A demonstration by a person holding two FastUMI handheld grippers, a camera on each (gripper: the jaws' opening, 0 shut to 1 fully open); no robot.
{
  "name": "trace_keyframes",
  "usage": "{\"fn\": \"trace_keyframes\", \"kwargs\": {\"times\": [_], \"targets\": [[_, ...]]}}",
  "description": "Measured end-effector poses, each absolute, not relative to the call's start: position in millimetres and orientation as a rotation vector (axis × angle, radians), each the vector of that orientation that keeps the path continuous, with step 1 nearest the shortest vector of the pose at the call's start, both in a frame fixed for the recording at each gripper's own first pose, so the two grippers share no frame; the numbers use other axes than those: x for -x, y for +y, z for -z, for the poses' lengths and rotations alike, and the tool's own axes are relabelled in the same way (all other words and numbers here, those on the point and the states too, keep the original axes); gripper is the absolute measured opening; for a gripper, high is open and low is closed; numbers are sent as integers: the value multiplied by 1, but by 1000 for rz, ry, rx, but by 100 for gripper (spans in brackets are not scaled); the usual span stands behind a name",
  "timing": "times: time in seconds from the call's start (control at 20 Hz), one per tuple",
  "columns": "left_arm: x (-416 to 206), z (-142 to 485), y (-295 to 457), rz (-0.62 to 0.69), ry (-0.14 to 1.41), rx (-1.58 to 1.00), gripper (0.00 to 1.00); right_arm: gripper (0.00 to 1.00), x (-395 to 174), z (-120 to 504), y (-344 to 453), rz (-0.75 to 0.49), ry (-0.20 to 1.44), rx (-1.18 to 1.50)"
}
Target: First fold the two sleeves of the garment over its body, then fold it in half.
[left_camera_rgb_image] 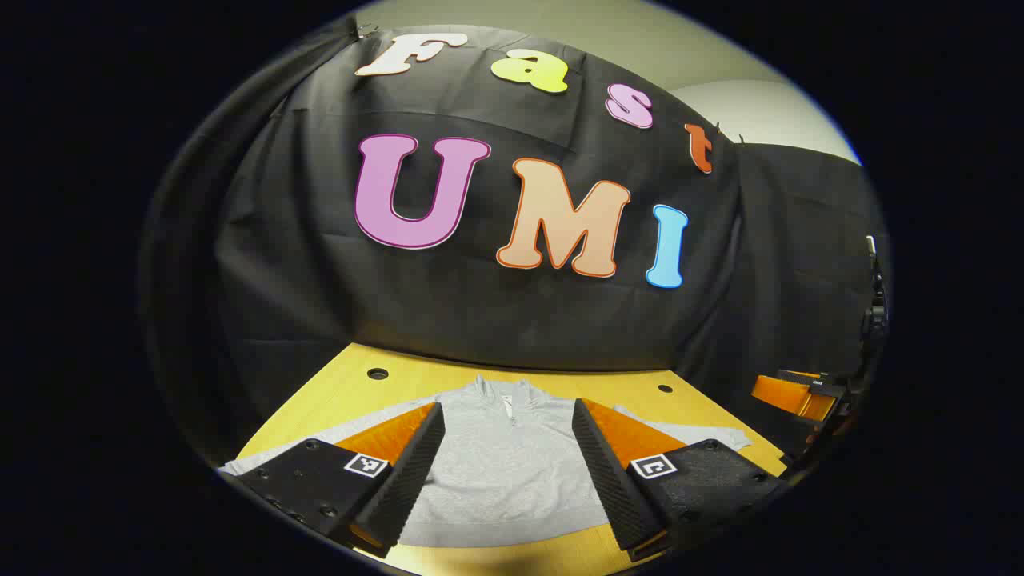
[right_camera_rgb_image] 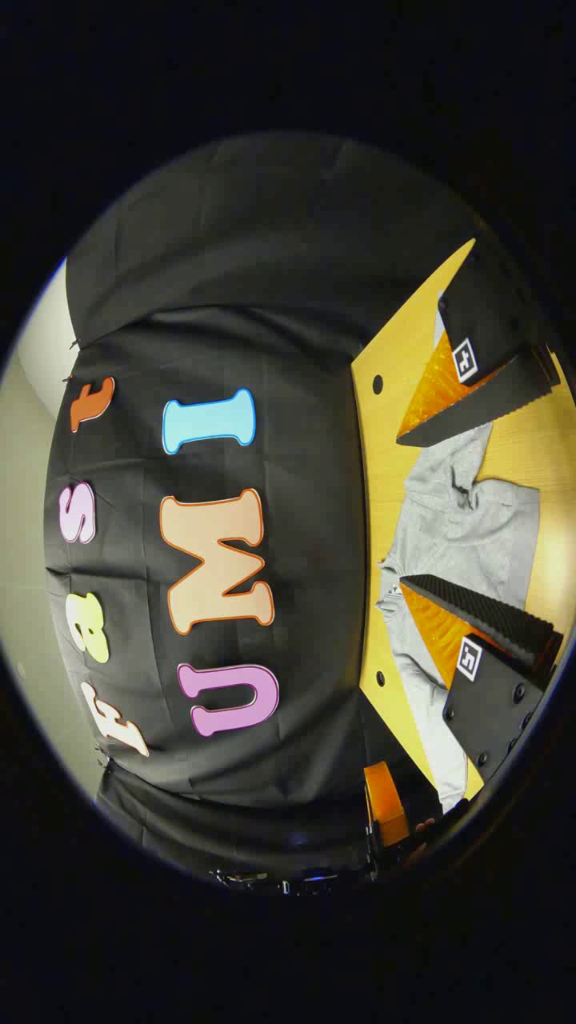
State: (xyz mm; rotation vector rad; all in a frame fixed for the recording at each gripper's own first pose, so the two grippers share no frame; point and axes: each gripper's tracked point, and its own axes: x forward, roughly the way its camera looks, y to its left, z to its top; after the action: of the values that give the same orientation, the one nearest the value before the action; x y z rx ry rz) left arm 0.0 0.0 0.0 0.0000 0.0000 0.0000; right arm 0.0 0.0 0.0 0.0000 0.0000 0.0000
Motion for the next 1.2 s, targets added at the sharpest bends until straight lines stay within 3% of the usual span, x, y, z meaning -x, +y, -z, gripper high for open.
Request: {"fn": "trace_keyframes", "kwargs": {"times": [0.75, 1.2], "targets": [[0, 12, 3, -27, 24, 6, 94, 99, -7, 6, -23, 26, 14, 5], [-2, 18, 2, -45, 37, 6, 94, 99, -7, 25, -99, 56, 107, -5]]}}
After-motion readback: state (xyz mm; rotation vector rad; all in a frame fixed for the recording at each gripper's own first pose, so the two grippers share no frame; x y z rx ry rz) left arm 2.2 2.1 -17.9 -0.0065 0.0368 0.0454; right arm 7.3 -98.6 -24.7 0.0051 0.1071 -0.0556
